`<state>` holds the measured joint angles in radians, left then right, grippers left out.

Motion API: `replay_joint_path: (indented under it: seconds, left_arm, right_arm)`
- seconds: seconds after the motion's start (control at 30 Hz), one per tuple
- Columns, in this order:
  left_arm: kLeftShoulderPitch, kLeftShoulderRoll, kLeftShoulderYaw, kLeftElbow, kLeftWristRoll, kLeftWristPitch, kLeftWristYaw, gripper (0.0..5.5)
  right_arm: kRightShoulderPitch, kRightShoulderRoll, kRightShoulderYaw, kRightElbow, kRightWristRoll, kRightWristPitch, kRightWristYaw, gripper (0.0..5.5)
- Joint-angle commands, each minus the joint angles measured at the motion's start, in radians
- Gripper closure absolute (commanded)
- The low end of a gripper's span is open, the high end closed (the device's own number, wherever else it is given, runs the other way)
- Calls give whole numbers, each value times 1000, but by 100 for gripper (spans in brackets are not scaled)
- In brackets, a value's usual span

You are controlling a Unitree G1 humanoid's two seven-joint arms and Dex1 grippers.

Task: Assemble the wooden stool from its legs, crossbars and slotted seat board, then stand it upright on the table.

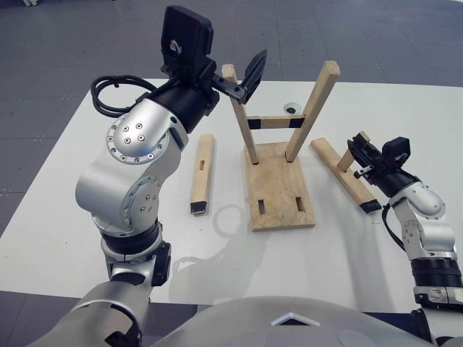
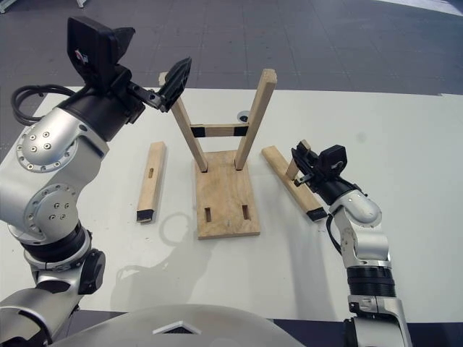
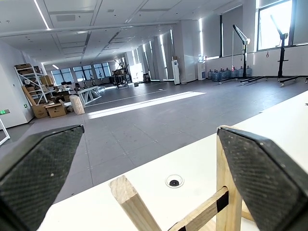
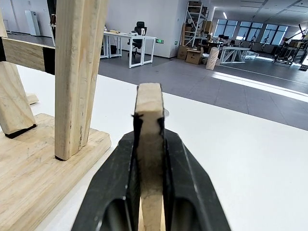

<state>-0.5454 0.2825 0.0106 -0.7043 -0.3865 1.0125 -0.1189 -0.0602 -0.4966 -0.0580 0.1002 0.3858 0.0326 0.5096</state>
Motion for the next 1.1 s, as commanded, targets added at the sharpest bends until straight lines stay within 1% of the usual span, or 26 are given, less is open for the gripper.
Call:
replay_joint_path:
  seconds: [0.03, 0.1, 0.23, 0.37, 0.57, 0.73, 0.77, 0.83, 0.87, 0.93, 1.1]
  left_arm:
    - [14, -4, -5, -8, 11, 12, 12, 37]
    - [14, -1, -4, -8, 10, 12, 11, 37]
    - [15, 0, -2, -8, 9, 14, 12, 37]
    - [17, -2, -3, -10, 9, 17, 15, 37]
    - [21, -2, -9, -12, 11, 18, 18, 37]
    - [21, 0, -6, -15, 10, 20, 19, 37]
    - [19, 0, -6, -12, 10, 19, 18, 37]
    - [18, 2, -7, -8, 11, 17, 17, 37]
    - [18, 2, -7, -7, 11, 16, 16, 37]
    - [17, 3, -7, -7, 12, 15, 15, 37]
    - [17, 1, -11, -3, 14, 7, 16, 37]
  right_arm:
    - [73, 47, -24, 79, -68, 111, -128, 509]
    - [73, 70, -40, 29, -77, 121, -195, 509]
    - [103, 146, -61, -156, -85, 194, -345, 509]
    - [106, 186, -47, -303, -88, 279, -402, 509]
    - [29, 198, -91, -326, -101, 317, -445, 509]
    - [30, 211, -96, -308, -125, 310, -443, 509]
    - [30, 213, -97, -307, -128, 309, -442, 471]
    - [22, 217, -101, -308, -131, 310, -443, 445]
    - [16, 218, -103, -312, -130, 313, -445, 418]
    - [0, 218, -105, -332, -129, 324, -450, 391]
    - [-102, 210, -106, -409, -127, 409, -485, 299]
